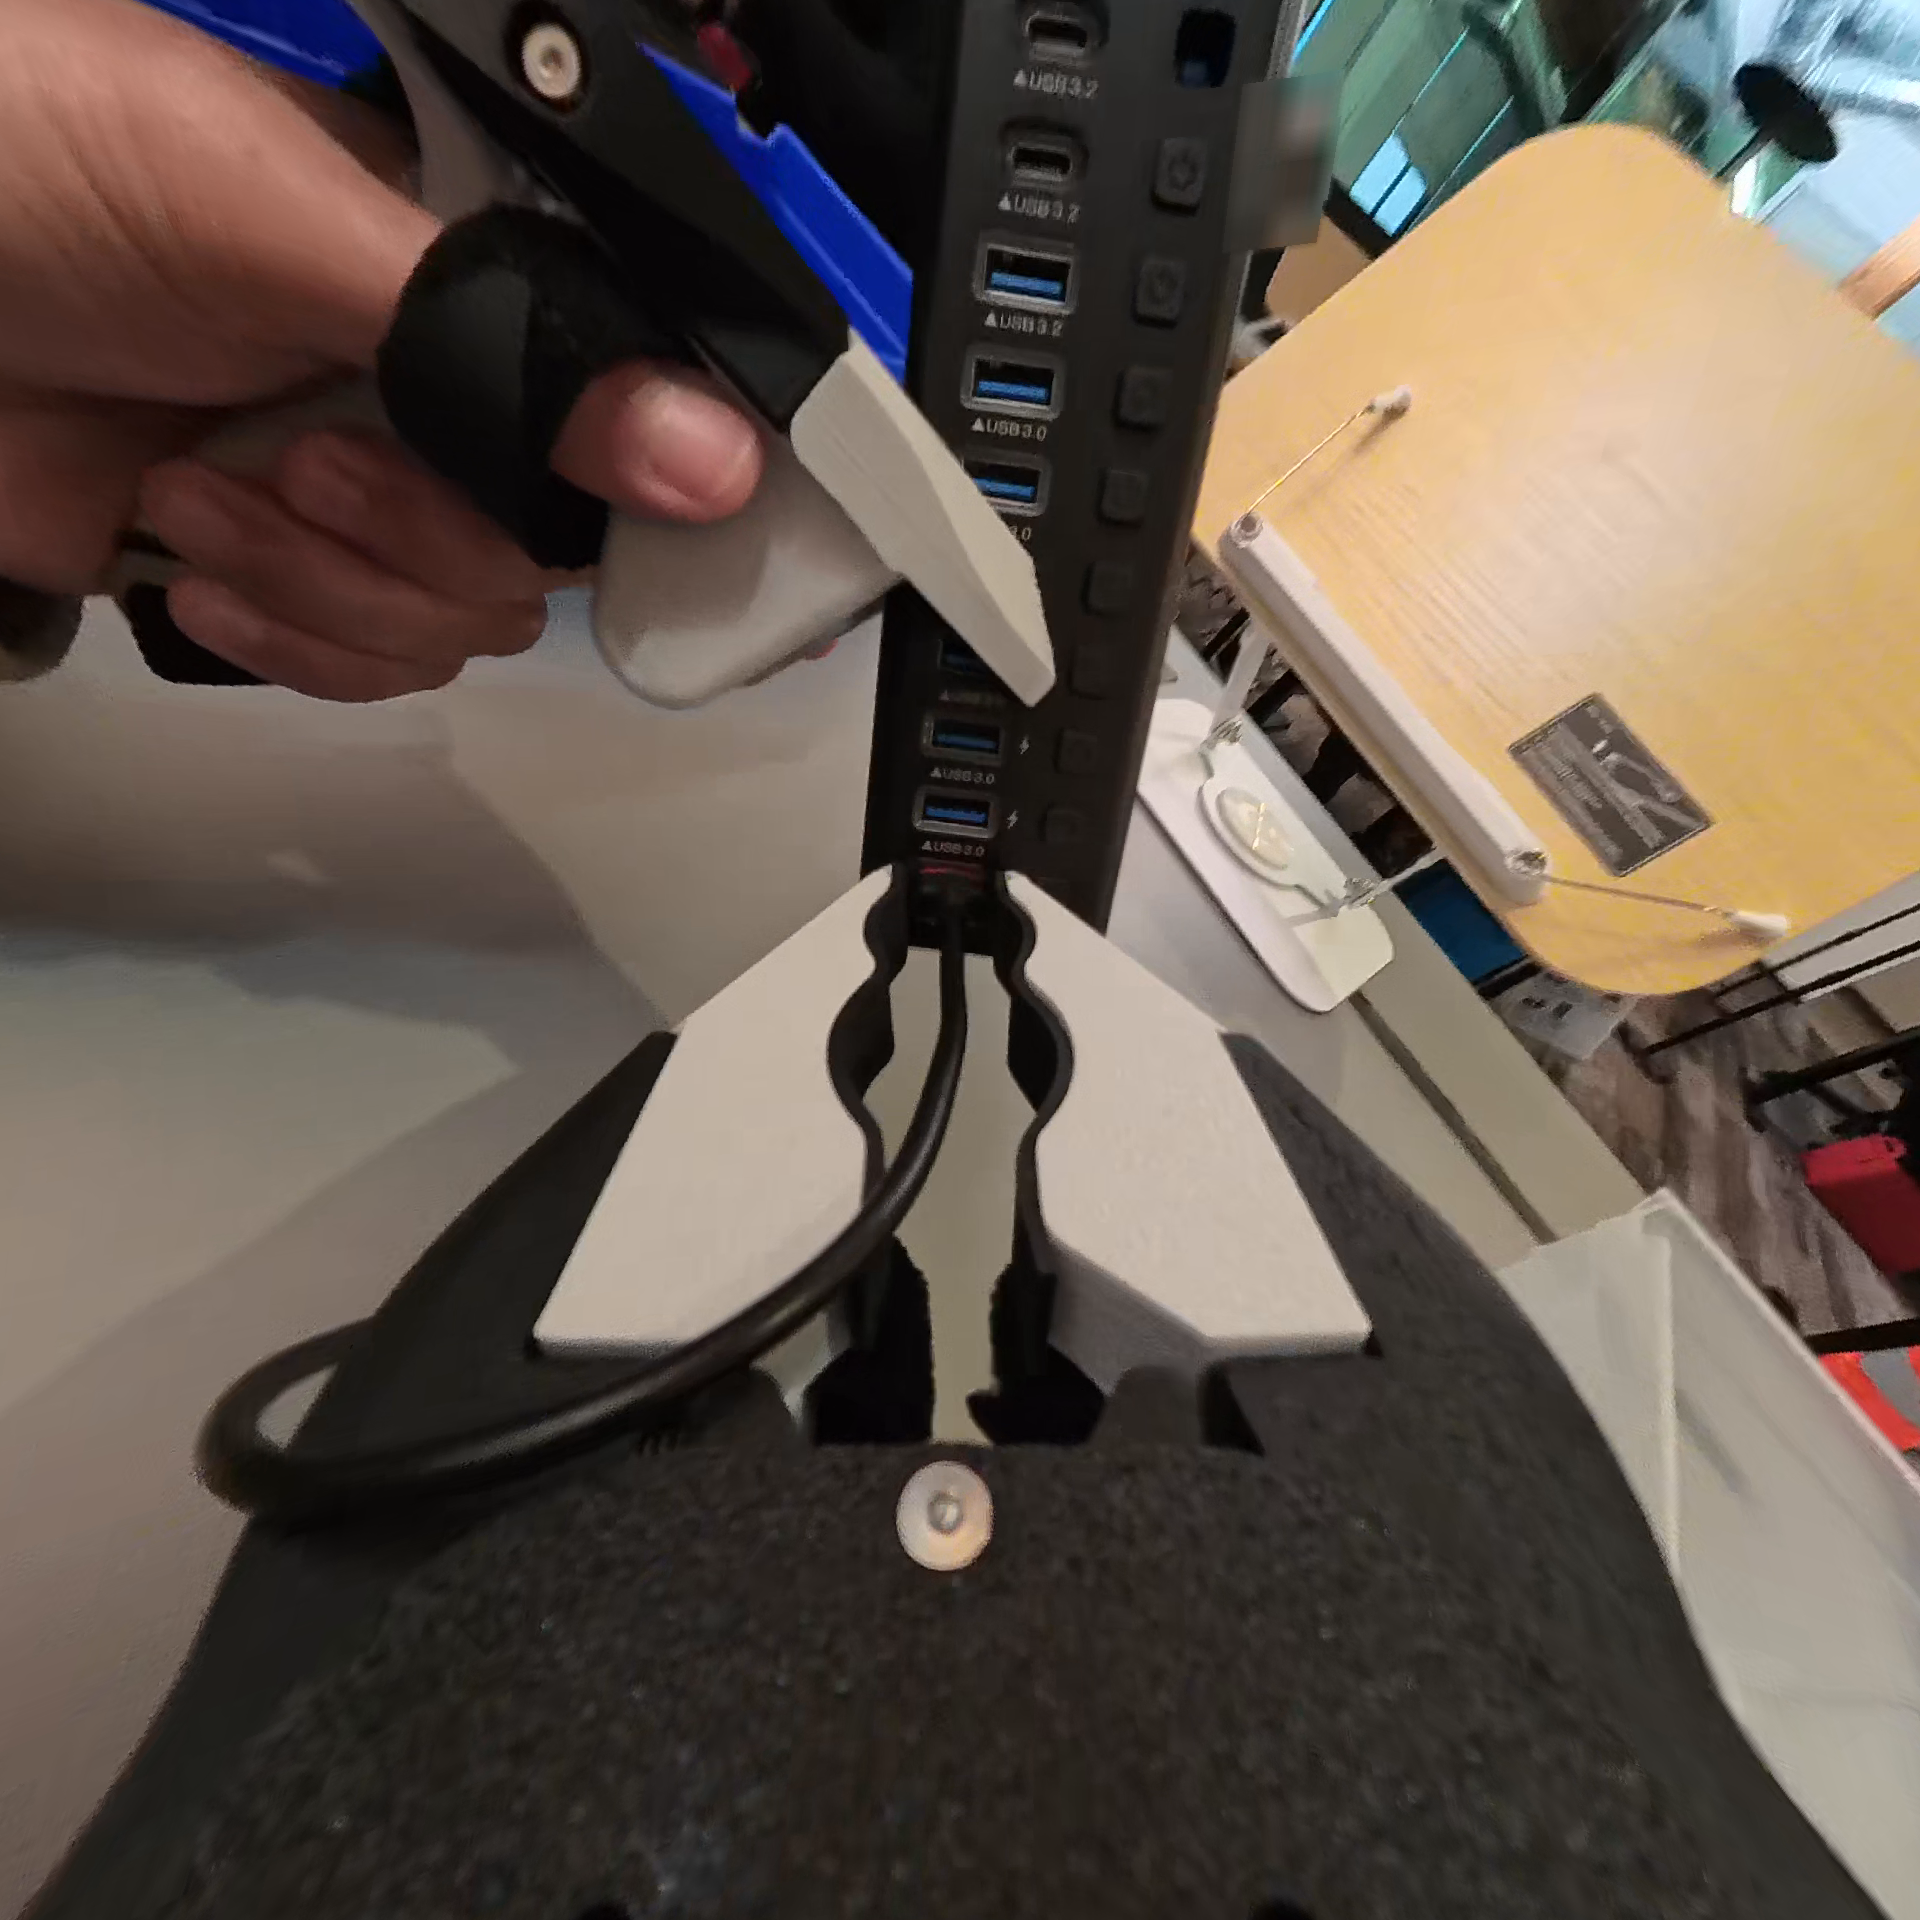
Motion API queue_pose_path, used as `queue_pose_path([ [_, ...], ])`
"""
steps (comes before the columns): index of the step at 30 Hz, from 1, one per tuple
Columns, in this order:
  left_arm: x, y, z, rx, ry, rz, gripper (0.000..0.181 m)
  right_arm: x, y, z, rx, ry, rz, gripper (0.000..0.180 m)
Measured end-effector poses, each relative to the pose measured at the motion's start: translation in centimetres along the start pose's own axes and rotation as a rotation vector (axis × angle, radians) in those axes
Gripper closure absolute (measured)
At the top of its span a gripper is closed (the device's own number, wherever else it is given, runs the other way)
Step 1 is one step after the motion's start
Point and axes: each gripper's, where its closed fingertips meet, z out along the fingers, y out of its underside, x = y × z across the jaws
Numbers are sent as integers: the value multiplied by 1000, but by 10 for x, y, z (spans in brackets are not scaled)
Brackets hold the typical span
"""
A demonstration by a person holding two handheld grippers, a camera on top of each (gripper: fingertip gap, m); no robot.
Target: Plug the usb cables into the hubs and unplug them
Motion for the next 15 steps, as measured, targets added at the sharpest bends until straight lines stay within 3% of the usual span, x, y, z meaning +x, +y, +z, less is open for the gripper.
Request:
queue_pose_path([
  [1, -3, 1, 0, -10, -27, 13, 153, -1, 1, 1, -17, -16, 17, 165],
  [5, -10, 0, 2, -75, -186, 217, 151, -6, 6, 7, -40, -65, 125, 165],
  [9, -16, 3, 0, -90, -210, 284, 149, -10, 7, 8, -32, -123, 226, 165],
  [10, -33, 1, -5, -100, -319, 309, 149, -9, 8, 7, -24, -127, 249, 165],
  [12, -98, -9, -48, -188, -740, 587, 153, 20, 5, -9, 31, -80, 350, 165],
  [13, -109, -10, -59, -158, -695, 467, 153, 34, 2, -20, 75, -110, 430, 165],
  [14, -99, -17, -61, -69, -546, 290, 152, 47, 1, -28, 104, -141, 476, 165],
  [15, -87, -29, -63, 2, -489, 246, 153, 58, 0, -34, 122, -171, 503, 165],
])
